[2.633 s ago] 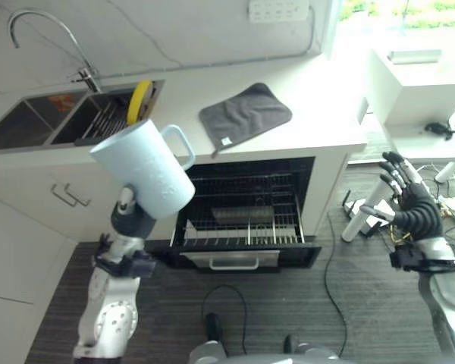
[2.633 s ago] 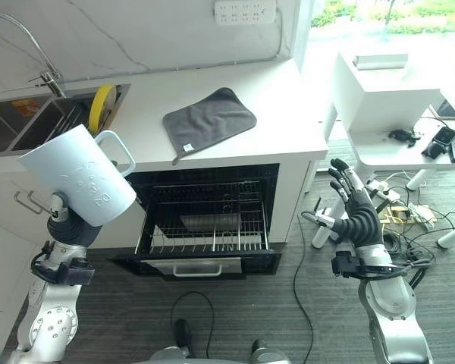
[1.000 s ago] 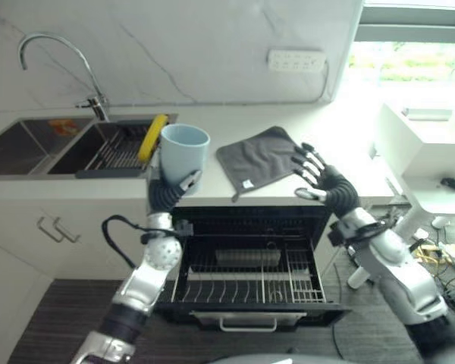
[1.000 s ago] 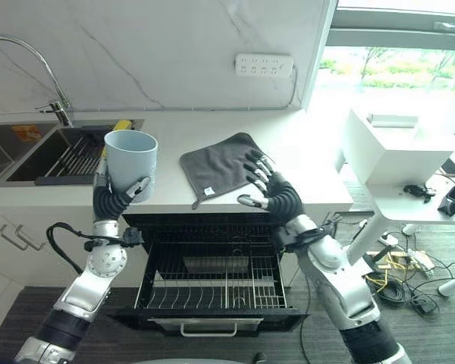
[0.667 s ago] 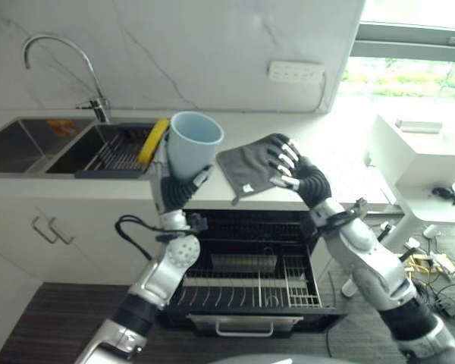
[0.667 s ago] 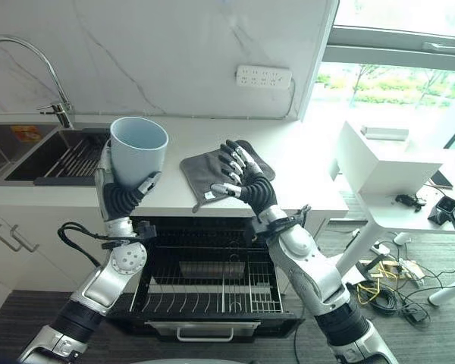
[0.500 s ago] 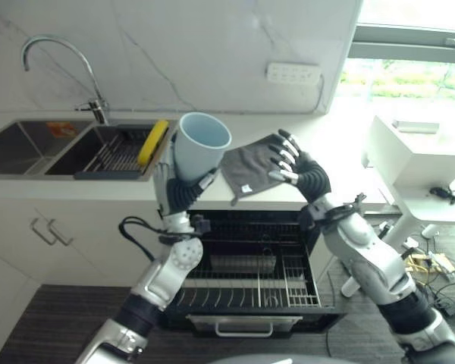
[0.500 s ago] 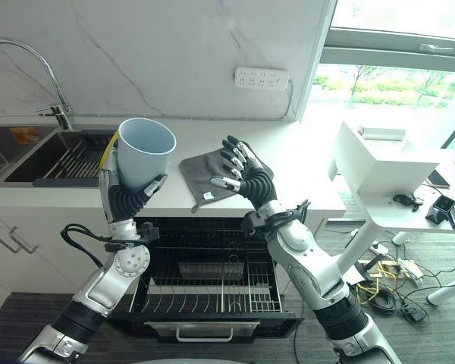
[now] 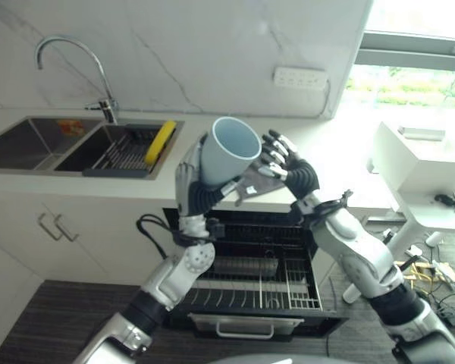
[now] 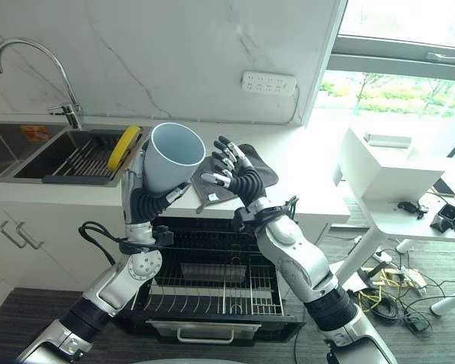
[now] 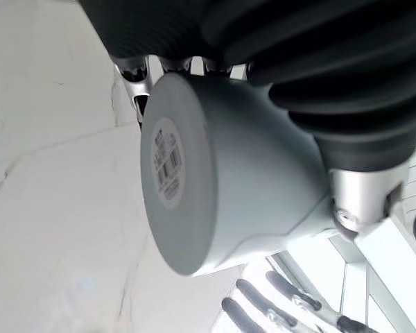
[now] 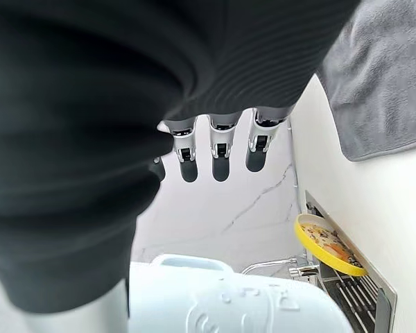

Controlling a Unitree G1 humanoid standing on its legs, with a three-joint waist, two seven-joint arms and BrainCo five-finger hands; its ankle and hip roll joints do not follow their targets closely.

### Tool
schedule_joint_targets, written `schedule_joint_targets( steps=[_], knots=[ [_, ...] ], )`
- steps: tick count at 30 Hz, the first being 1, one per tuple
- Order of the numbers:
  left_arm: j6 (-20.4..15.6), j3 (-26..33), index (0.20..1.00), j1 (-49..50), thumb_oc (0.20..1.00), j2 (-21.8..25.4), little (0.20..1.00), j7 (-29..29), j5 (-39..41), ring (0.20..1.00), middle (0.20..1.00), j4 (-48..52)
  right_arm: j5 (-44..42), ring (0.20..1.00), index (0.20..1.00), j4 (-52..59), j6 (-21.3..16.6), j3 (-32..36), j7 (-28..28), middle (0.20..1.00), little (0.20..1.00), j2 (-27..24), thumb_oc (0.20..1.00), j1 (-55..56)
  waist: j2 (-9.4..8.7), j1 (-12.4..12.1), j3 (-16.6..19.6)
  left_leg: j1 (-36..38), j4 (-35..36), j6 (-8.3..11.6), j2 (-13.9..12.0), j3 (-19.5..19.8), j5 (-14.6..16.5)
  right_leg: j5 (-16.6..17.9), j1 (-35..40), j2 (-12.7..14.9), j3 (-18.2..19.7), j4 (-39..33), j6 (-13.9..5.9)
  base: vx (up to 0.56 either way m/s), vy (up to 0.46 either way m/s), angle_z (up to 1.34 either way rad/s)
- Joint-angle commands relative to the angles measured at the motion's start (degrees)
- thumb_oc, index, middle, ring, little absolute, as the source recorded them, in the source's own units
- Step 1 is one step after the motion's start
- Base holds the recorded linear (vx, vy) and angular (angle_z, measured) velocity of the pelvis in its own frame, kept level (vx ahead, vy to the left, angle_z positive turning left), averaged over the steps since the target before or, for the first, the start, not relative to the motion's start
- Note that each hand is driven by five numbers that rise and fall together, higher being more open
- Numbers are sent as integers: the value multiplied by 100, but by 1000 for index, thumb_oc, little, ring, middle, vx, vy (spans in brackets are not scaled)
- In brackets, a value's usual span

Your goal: Place the dishes in the dishwasher.

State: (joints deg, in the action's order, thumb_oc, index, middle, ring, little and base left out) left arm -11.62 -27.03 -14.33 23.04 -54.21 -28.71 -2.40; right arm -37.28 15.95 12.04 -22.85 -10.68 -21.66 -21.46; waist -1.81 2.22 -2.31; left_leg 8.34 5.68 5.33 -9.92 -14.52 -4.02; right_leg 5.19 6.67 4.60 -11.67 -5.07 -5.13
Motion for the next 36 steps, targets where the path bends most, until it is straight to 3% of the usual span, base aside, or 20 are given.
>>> schedule_joint_targets(
  steps=[1,17,36],
  knots=[
    [-289,-254,200,-856,200,126,200,-47,-188,200,200,-184,-189,1000,1000,-13,-278,52,-29,1000,1000,314,1000,-718,-178,-82,-5,209,-68,-108,67,-85,517,-318,289,321,-114,7,-366,0,0,0],
    [-124,-526,200,-890,200,67,200,-9,-64,200,200,-236,33,1000,1000,26,-353,-337,-121,1000,1000,516,1000,-1107,-184,-185,-26,169,-68,-98,71,1,518,-337,285,328,-127,7,-376,0,0,0],
    [-255,-793,200,-918,200,36,200,148,-187,200,200,-362,176,1000,1000,189,-513,-452,-205,1000,1000,590,1000,-1285,-203,-238,-58,129,-68,-99,85,52,519,-324,269,351,-168,7,-392,-9,-1,2]
  ],
)
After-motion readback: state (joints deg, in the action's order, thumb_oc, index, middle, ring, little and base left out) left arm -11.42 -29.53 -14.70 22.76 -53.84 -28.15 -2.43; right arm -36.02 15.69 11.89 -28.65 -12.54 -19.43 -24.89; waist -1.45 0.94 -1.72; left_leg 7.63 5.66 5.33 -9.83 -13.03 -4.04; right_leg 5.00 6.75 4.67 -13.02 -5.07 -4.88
